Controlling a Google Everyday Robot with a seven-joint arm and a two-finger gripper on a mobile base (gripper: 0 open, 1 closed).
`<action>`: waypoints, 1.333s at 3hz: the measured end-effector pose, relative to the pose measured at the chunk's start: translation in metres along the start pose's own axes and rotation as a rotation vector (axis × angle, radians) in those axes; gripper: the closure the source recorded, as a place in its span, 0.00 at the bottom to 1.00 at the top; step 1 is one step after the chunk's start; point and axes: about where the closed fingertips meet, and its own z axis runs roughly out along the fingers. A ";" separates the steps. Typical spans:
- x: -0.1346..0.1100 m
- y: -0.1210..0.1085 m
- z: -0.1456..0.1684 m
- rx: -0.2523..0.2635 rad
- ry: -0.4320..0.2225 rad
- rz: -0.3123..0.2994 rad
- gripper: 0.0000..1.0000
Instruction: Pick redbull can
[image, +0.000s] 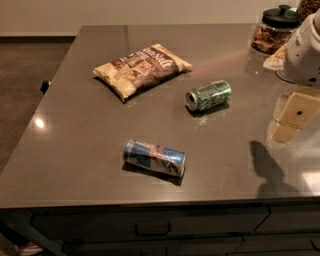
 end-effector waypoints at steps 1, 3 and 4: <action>0.000 0.000 0.000 0.001 -0.001 0.000 0.00; -0.014 0.015 0.004 -0.014 -0.047 0.014 0.00; -0.034 0.039 0.037 -0.086 -0.078 0.009 0.00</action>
Offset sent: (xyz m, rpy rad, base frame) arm -0.0077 0.0145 -0.0046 0.0420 0.0003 -0.0118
